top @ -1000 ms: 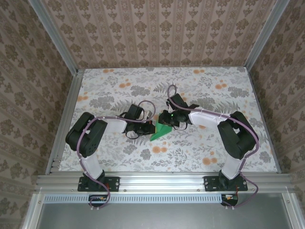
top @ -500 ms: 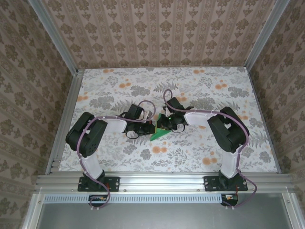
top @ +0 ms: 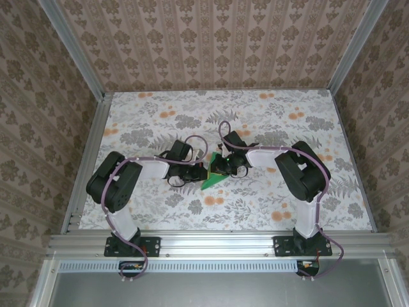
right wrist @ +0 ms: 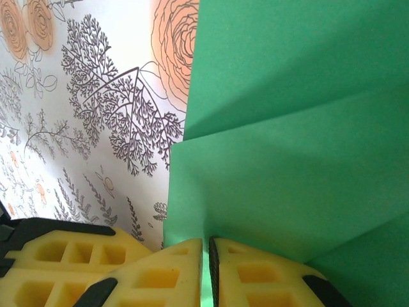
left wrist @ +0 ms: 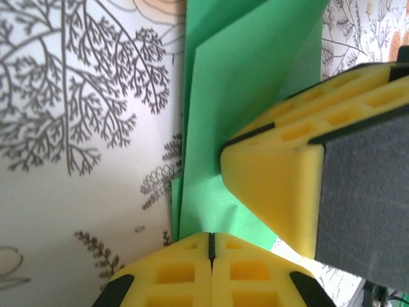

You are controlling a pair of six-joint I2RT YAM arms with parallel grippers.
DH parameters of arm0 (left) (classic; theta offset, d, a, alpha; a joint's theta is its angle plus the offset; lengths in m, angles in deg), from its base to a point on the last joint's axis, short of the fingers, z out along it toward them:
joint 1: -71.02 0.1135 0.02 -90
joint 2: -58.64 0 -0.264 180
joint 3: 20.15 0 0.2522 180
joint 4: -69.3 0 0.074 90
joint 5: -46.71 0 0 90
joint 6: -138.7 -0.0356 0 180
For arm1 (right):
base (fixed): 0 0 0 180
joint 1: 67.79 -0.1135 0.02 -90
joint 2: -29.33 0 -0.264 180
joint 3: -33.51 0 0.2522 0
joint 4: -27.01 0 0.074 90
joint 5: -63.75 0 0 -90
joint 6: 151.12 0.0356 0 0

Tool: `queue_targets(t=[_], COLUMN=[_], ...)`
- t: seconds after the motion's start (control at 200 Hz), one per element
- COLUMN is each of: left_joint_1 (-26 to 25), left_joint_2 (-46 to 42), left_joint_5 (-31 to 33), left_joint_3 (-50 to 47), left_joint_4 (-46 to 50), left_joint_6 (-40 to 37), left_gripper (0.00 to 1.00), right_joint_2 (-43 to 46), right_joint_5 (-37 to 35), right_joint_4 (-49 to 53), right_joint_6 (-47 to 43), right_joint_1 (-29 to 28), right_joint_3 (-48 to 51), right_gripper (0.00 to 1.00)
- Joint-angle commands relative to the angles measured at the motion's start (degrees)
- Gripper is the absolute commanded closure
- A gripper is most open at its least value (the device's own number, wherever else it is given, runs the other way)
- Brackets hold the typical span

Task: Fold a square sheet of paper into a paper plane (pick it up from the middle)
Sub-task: Fourth fold the wing at the center of the table.

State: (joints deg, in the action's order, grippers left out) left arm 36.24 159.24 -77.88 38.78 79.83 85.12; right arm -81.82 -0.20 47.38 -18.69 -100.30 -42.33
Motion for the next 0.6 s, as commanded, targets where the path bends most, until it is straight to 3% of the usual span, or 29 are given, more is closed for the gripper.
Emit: queue_targets(t=[0.0,0.595], left_joint_1=[0.0,-1.2], left_joint_2=[-3.2,-2.8], left_joint_5=[-3.8,-5.6], left_joint_3=[-1.3,-3.1], left_joint_4=[1.5,3.5], left_joint_6=[1.0,0.7], left_gripper=[0.98,0.93], right_joint_2=[-2.3,-3.6], right_joint_5=[-0.4,-0.8], right_joint_4=[2.4,3.9], right_joint_6=[-1.0,-1.0], right_joint_1=[0.0,0.0], right_joint_3=[0.1,-0.4], right_gripper=[0.85,0.85])
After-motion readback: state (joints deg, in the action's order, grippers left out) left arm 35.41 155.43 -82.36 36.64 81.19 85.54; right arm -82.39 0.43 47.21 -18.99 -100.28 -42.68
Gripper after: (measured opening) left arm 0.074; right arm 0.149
